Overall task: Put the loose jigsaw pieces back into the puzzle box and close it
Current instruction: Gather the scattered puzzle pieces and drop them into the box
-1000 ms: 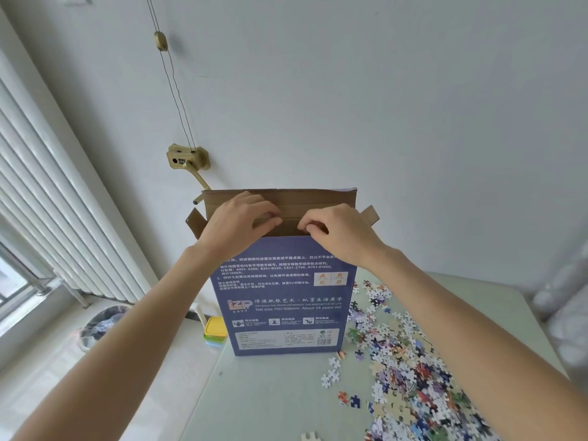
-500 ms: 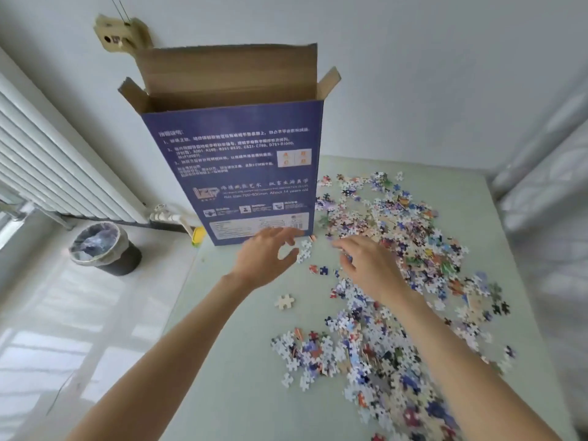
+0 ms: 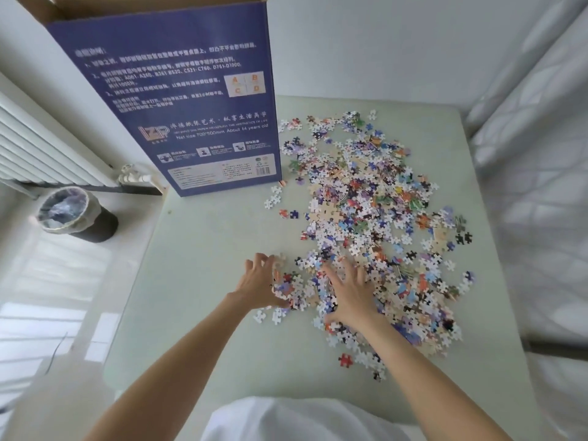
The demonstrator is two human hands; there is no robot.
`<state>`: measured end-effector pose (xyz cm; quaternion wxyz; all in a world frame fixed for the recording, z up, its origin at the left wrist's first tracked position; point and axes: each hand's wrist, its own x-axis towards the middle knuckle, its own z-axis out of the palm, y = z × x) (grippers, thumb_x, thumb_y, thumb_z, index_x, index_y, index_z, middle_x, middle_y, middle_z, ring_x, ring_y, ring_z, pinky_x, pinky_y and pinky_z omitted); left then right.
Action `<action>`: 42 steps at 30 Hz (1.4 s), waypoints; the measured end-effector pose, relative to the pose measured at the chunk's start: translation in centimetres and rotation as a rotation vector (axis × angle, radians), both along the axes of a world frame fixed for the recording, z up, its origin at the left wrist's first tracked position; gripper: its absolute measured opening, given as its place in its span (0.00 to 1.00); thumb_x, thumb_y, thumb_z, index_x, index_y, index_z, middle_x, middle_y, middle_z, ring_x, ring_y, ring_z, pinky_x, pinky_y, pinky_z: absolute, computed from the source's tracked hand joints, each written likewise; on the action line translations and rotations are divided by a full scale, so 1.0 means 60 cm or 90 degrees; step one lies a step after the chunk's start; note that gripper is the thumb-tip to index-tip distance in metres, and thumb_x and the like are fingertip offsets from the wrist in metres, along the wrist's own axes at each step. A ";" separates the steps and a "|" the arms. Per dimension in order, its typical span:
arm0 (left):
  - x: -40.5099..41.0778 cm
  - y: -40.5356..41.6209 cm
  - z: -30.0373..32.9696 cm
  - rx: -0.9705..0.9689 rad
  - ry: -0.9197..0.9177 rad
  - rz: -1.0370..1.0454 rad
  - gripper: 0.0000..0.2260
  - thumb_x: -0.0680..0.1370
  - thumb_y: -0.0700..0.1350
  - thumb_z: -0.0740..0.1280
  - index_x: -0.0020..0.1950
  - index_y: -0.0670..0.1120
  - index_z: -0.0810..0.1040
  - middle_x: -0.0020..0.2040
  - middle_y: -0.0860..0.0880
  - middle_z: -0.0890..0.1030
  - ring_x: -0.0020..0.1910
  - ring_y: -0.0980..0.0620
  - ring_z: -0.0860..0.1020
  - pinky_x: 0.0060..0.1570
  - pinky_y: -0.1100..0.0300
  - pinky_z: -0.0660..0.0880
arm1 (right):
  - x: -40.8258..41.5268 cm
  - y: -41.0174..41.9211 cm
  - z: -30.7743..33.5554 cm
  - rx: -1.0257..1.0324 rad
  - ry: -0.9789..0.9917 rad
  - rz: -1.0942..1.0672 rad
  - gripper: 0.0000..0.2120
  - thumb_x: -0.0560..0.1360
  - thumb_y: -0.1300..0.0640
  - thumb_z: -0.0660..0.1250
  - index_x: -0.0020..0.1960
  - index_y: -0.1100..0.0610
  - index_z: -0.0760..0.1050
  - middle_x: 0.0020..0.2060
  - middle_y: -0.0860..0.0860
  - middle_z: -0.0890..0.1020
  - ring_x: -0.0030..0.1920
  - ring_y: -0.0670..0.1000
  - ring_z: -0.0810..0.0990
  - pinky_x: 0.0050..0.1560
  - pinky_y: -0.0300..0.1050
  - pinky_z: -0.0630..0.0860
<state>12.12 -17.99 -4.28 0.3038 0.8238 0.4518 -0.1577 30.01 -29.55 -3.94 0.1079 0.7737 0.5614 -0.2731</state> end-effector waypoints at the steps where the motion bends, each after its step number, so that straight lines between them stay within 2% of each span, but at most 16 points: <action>1: 0.002 -0.008 -0.003 0.007 0.009 -0.037 0.48 0.62 0.57 0.77 0.74 0.48 0.55 0.68 0.46 0.59 0.64 0.46 0.61 0.65 0.54 0.65 | -0.003 0.002 -0.004 0.035 0.020 -0.010 0.48 0.64 0.41 0.74 0.74 0.45 0.49 0.74 0.55 0.51 0.72 0.62 0.54 0.66 0.60 0.66; 4: -0.003 -0.017 -0.012 0.039 0.032 -0.108 0.49 0.63 0.55 0.78 0.75 0.47 0.52 0.69 0.47 0.59 0.65 0.46 0.60 0.67 0.55 0.65 | -0.001 0.006 -0.014 0.114 0.067 -0.006 0.36 0.68 0.49 0.74 0.71 0.49 0.61 0.70 0.53 0.60 0.66 0.57 0.64 0.61 0.50 0.72; 7: -0.019 -0.010 -0.014 0.024 -0.040 -0.059 0.42 0.64 0.52 0.77 0.73 0.51 0.60 0.67 0.51 0.64 0.63 0.49 0.63 0.63 0.57 0.67 | 0.009 0.013 -0.016 0.171 0.101 -0.009 0.27 0.71 0.57 0.71 0.68 0.52 0.66 0.67 0.53 0.65 0.62 0.52 0.70 0.55 0.41 0.76; 9: -0.027 -0.005 -0.016 0.030 -0.075 -0.036 0.37 0.66 0.51 0.77 0.71 0.52 0.64 0.64 0.52 0.68 0.60 0.51 0.66 0.62 0.58 0.67 | 0.014 0.020 -0.015 0.185 0.099 0.003 0.26 0.72 0.58 0.70 0.67 0.53 0.67 0.65 0.52 0.68 0.62 0.51 0.70 0.56 0.41 0.75; 12: -0.028 -0.003 -0.019 0.048 -0.086 0.003 0.35 0.68 0.53 0.75 0.71 0.51 0.63 0.61 0.51 0.72 0.59 0.50 0.69 0.61 0.60 0.67 | 0.018 0.031 -0.014 0.167 0.127 0.012 0.29 0.72 0.58 0.70 0.70 0.52 0.63 0.68 0.53 0.64 0.69 0.54 0.63 0.61 0.44 0.71; 14: -0.024 -0.002 -0.020 0.046 -0.099 0.037 0.33 0.69 0.54 0.73 0.70 0.50 0.65 0.59 0.50 0.73 0.59 0.50 0.70 0.60 0.59 0.67 | 0.019 0.036 -0.006 0.145 0.145 -0.008 0.30 0.72 0.56 0.68 0.72 0.50 0.60 0.72 0.53 0.58 0.73 0.56 0.54 0.67 0.52 0.65; 17: -0.014 -0.001 -0.019 0.018 -0.126 0.099 0.30 0.70 0.59 0.70 0.69 0.49 0.68 0.58 0.49 0.73 0.58 0.49 0.72 0.60 0.56 0.70 | 0.019 0.038 -0.001 0.064 0.084 -0.001 0.41 0.70 0.42 0.67 0.75 0.45 0.47 0.75 0.54 0.47 0.74 0.60 0.46 0.70 0.63 0.55; 19: -0.009 -0.004 -0.014 -0.018 -0.129 0.125 0.33 0.69 0.61 0.71 0.69 0.49 0.67 0.60 0.48 0.71 0.59 0.49 0.72 0.61 0.55 0.70 | 0.010 0.032 -0.006 0.014 0.037 -0.006 0.52 0.64 0.30 0.67 0.75 0.43 0.39 0.75 0.55 0.42 0.73 0.63 0.46 0.67 0.65 0.59; 20: -0.007 -0.007 -0.013 -0.038 -0.126 0.115 0.35 0.68 0.60 0.72 0.71 0.49 0.66 0.62 0.48 0.69 0.61 0.49 0.71 0.62 0.55 0.69 | 0.004 0.030 -0.010 0.017 0.011 -0.013 0.54 0.62 0.28 0.66 0.75 0.44 0.38 0.75 0.56 0.43 0.72 0.63 0.49 0.65 0.63 0.63; 22: -0.006 -0.016 -0.014 -0.062 -0.107 0.050 0.39 0.68 0.54 0.75 0.74 0.49 0.60 0.67 0.47 0.65 0.65 0.48 0.66 0.65 0.57 0.66 | -0.008 0.028 -0.017 0.057 -0.016 -0.024 0.54 0.62 0.28 0.67 0.75 0.47 0.42 0.74 0.57 0.52 0.68 0.61 0.58 0.60 0.53 0.69; 25: 0.000 -0.033 -0.018 -0.021 -0.067 -0.033 0.43 0.69 0.48 0.75 0.76 0.47 0.53 0.70 0.47 0.60 0.66 0.48 0.62 0.66 0.59 0.64 | -0.023 0.033 -0.019 0.096 0.012 -0.021 0.52 0.63 0.33 0.70 0.76 0.50 0.46 0.71 0.55 0.59 0.65 0.56 0.62 0.59 0.46 0.69; 28: 0.011 -0.034 -0.019 0.018 -0.065 -0.043 0.41 0.68 0.49 0.76 0.75 0.48 0.57 0.67 0.47 0.62 0.64 0.47 0.64 0.63 0.58 0.67 | -0.027 0.042 -0.015 0.090 0.063 -0.035 0.47 0.64 0.39 0.72 0.74 0.53 0.52 0.69 0.54 0.61 0.64 0.55 0.64 0.58 0.45 0.70; 32: 0.016 -0.028 -0.021 0.028 -0.078 -0.037 0.33 0.67 0.51 0.76 0.69 0.53 0.65 0.64 0.48 0.65 0.61 0.49 0.65 0.59 0.59 0.70 | -0.022 0.045 -0.015 0.104 0.094 -0.037 0.33 0.67 0.44 0.72 0.65 0.55 0.65 0.61 0.52 0.68 0.58 0.52 0.70 0.50 0.40 0.70; 36: 0.018 -0.029 -0.019 0.055 -0.086 -0.031 0.28 0.66 0.51 0.76 0.63 0.53 0.69 0.64 0.51 0.65 0.62 0.50 0.63 0.53 0.59 0.72 | -0.021 0.043 -0.021 0.105 0.111 -0.022 0.29 0.69 0.47 0.72 0.64 0.56 0.67 0.60 0.53 0.69 0.57 0.52 0.70 0.52 0.41 0.72; 38: 0.017 -0.030 -0.019 0.058 -0.082 -0.040 0.25 0.67 0.52 0.75 0.61 0.52 0.70 0.64 0.51 0.65 0.62 0.49 0.63 0.54 0.59 0.72 | -0.022 0.041 -0.022 0.105 0.114 -0.015 0.29 0.70 0.49 0.72 0.65 0.57 0.66 0.60 0.54 0.69 0.58 0.54 0.70 0.55 0.44 0.73; 42: 0.024 -0.034 -0.018 0.043 -0.050 -0.046 0.28 0.70 0.51 0.74 0.66 0.49 0.67 0.63 0.48 0.68 0.61 0.47 0.66 0.58 0.56 0.69 | -0.026 0.040 -0.023 0.134 0.102 0.030 0.25 0.72 0.50 0.70 0.64 0.58 0.67 0.59 0.53 0.71 0.55 0.52 0.71 0.53 0.43 0.74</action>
